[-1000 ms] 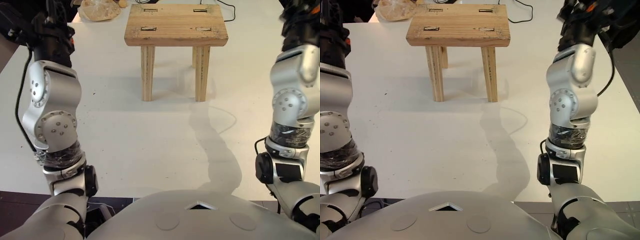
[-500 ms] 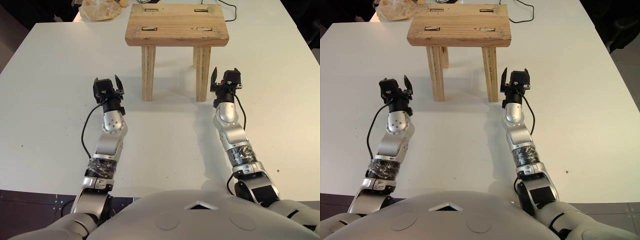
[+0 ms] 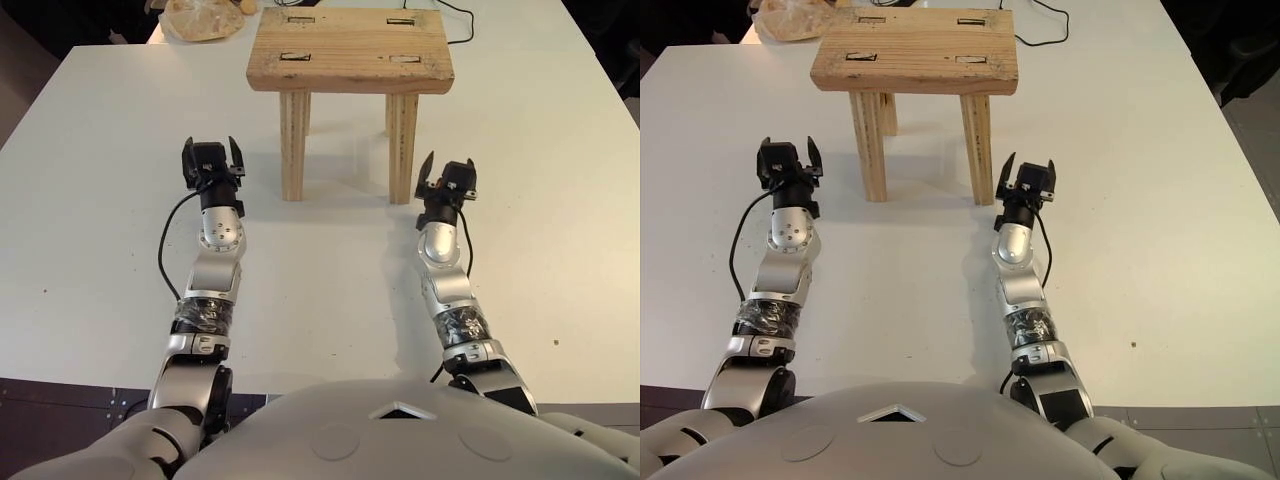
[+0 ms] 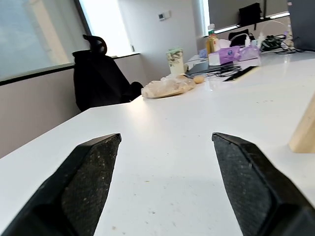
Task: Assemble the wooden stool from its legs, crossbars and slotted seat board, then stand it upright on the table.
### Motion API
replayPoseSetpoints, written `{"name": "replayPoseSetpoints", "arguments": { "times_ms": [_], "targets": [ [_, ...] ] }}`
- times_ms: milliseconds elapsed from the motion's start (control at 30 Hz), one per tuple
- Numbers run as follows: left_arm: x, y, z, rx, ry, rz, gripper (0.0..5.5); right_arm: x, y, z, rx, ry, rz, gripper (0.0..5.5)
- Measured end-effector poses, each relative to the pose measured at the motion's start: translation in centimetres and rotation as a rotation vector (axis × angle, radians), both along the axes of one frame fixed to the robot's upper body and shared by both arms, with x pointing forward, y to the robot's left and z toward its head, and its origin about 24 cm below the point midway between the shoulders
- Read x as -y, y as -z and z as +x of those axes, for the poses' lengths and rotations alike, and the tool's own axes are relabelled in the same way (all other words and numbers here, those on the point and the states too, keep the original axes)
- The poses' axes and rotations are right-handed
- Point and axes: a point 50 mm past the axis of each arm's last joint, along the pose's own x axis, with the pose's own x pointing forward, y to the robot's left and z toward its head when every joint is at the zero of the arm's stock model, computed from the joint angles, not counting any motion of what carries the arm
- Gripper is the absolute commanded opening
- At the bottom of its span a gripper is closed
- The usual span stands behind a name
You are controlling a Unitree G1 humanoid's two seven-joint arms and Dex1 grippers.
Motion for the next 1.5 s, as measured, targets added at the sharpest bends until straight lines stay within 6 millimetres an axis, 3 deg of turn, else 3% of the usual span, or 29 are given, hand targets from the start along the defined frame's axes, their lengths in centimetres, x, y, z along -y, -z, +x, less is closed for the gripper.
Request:
{"name": "replayPoseSetpoints", "arguments": {
  "times_ms": [200,367,600,800,900,1067,1267,1500],
  "targets": [
    [1.9,1.4,0.0,-0.121,0.013,-0.045,3.44,1.7,0.5,0.5,-0.024,0.085,-0.010,3.59],
    [2.8,1.5,0.1,-0.071,-0.102,-0.126,3.44,3.7,-0.7,2.2,0.007,0.089,-0.063,3.59],
    [2.9,1.6,-1.1,-0.002,-0.268,-0.142,3.44,4.7,-1.5,4.3,-0.009,0.060,-0.112,3.59],
    [1.2,2.3,-2.3,-0.005,-0.418,-0.097,3.44,3.4,-3.0,6.9,-0.003,-0.070,-0.143,3.59],
    [1.7,2.9,-1.4,-0.044,-0.372,-0.125,3.44,2.1,-3.6,7.7,0.017,-0.103,-0.135,3.59],
    [2.5,1.6,0.5,0.007,-0.320,-0.133,3.44,1.2,-2.8,7.9,-0.009,-0.118,-0.115,3.59],
    [1.2,2.9,0.4,-0.029,-0.371,-0.164,3.44,0.9,-2.9,8.3,-0.003,-0.121,-0.104,3.59],
    [0.1,1.2,1.2,0.136,-0.389,-0.156,3.44,0.0,-2.7,8.2,-0.005,-0.116,-0.071,3.59]
  ]
}}
